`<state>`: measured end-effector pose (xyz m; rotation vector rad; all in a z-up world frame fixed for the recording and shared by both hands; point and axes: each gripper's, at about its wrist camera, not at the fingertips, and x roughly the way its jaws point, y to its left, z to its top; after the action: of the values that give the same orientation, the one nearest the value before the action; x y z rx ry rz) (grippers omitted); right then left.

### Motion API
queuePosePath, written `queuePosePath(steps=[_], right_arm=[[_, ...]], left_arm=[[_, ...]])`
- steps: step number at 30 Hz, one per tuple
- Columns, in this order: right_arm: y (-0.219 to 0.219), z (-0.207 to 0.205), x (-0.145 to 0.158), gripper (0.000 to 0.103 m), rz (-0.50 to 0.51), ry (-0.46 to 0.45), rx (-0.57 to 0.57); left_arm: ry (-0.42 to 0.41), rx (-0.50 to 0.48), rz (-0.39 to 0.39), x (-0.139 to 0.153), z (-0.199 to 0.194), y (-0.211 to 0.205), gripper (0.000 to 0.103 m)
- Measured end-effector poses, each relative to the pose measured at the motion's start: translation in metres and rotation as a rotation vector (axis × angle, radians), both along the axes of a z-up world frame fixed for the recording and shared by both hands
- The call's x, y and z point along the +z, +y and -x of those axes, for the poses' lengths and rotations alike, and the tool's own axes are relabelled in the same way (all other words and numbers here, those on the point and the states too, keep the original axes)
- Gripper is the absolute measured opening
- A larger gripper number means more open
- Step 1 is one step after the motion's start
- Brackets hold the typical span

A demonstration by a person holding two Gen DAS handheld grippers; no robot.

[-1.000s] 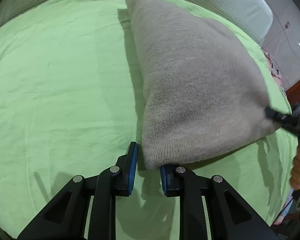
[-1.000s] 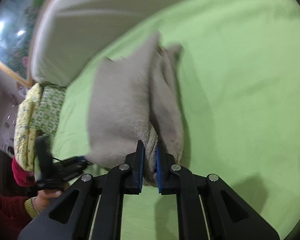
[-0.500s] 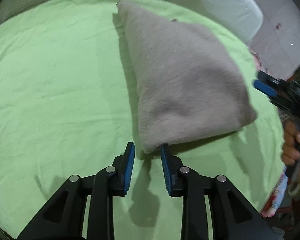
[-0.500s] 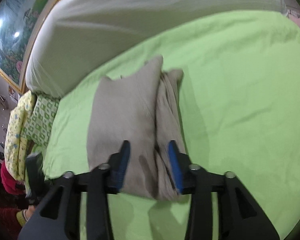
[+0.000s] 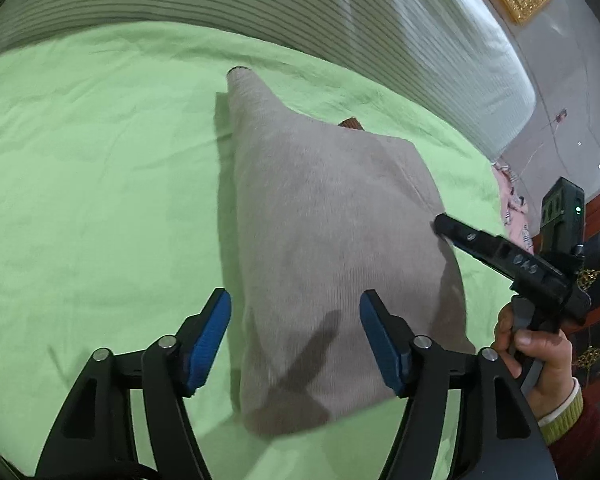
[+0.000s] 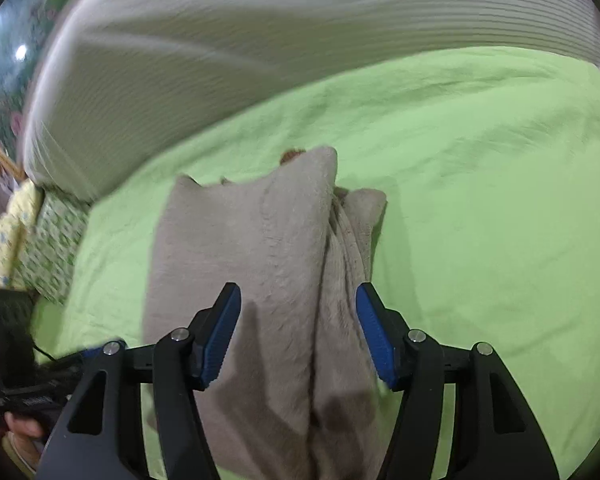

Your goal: Fold small clothes

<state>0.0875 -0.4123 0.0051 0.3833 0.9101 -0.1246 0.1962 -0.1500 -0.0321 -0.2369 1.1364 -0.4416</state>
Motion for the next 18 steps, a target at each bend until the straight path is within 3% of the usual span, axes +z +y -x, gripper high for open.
queuePosePath(steps=[3, 4, 5, 10, 13, 18], right_arm=[[-0.007, -0.018, -0.023, 0.068, 0.064, 0.06, 0.036], [-0.01, -0.02, -0.028, 0.081, 0.084, 0.063, 0.035], [-0.017, -0.02, -0.032, 0.087, 0.09, 0.049, 0.017], [-0.024, -0.009, -0.018, 0.086, 0.044, -0.006, -0.023], [-0.028, 0.0, -0.004, 0.085, -0.055, -0.084, -0.024], [-0.031, -0.015, -0.003, 0.084, -0.121, -0.067, -0.017]], left_arm=[[-0.001, -0.005, -0.06, -0.017, -0.014, -0.01, 0.072], [0.003, -0.005, -0.081, -0.025, -0.019, -0.012, 0.075], [0.008, -0.004, -0.088, -0.031, -0.023, -0.013, 0.076], [0.013, 0.012, -0.037, -0.03, -0.04, -0.009, 0.078], [0.015, 0.044, 0.014, -0.023, -0.055, -0.005, 0.078], [0.065, 0.116, 0.085, -0.025, -0.096, -0.001, 0.078]])
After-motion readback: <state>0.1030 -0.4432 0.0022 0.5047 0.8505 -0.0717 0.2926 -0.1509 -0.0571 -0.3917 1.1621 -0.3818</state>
